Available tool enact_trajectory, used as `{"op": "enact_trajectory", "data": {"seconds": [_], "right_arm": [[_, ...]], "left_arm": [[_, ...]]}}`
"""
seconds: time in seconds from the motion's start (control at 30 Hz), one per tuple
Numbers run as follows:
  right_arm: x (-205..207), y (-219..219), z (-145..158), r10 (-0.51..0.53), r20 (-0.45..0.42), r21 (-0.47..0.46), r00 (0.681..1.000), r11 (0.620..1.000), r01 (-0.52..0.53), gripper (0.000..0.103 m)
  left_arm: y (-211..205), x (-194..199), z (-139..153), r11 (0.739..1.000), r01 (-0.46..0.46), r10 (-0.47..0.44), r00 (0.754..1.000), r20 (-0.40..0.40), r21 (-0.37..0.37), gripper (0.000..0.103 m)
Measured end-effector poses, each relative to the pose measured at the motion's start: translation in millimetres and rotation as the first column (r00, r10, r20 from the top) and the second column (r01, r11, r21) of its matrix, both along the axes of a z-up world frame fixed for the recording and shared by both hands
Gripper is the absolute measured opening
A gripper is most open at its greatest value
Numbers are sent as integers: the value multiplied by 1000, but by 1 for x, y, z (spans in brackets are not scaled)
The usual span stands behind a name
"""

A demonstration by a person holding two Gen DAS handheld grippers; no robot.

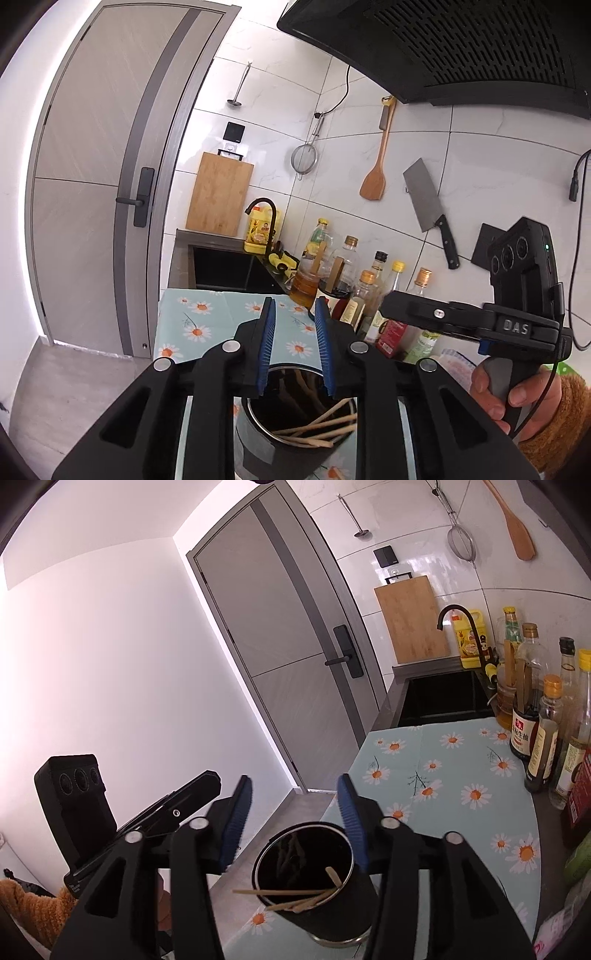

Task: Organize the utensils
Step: 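Move the open left tool back down toward the chopstick pile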

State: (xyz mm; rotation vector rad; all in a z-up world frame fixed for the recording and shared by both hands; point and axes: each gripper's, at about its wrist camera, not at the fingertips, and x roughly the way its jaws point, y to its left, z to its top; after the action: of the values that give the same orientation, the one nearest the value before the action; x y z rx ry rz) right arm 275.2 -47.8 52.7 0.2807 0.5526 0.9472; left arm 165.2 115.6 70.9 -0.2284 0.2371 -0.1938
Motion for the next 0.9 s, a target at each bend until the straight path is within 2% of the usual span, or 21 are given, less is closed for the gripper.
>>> {"op": "enact_trajectory", "data": {"seconds": [0.13,0.23,0.4,0.6,0.7,0.9], "right_arm": [[-23,-23,3,-17,-12,-24,1000,1000,17,56],[-38,-40,0,-37,-56,-44,998,998,34,70],[-57,-62,-11,-71,-104,-91,992,994,62,71],[-70,-71,-37,-83,-184,-165,979,985,52,72],[-71,-70,-51,-70,-219,-200,973,979,25,72],[-72,-68,-76,-81,-271,-253,959,967,10,72]], "left_arm": [[-6,-22,11,1000,-7,7,1000,7,13,22],[-13,-40,14,999,-2,2,1000,-5,39,30],[-25,-62,8,998,30,-27,998,-57,47,31],[-35,-74,-10,998,43,-34,986,-165,53,42],[-41,-73,-24,996,46,-26,969,-245,73,49],[-45,-76,-52,997,56,-34,939,-343,53,50]]}}
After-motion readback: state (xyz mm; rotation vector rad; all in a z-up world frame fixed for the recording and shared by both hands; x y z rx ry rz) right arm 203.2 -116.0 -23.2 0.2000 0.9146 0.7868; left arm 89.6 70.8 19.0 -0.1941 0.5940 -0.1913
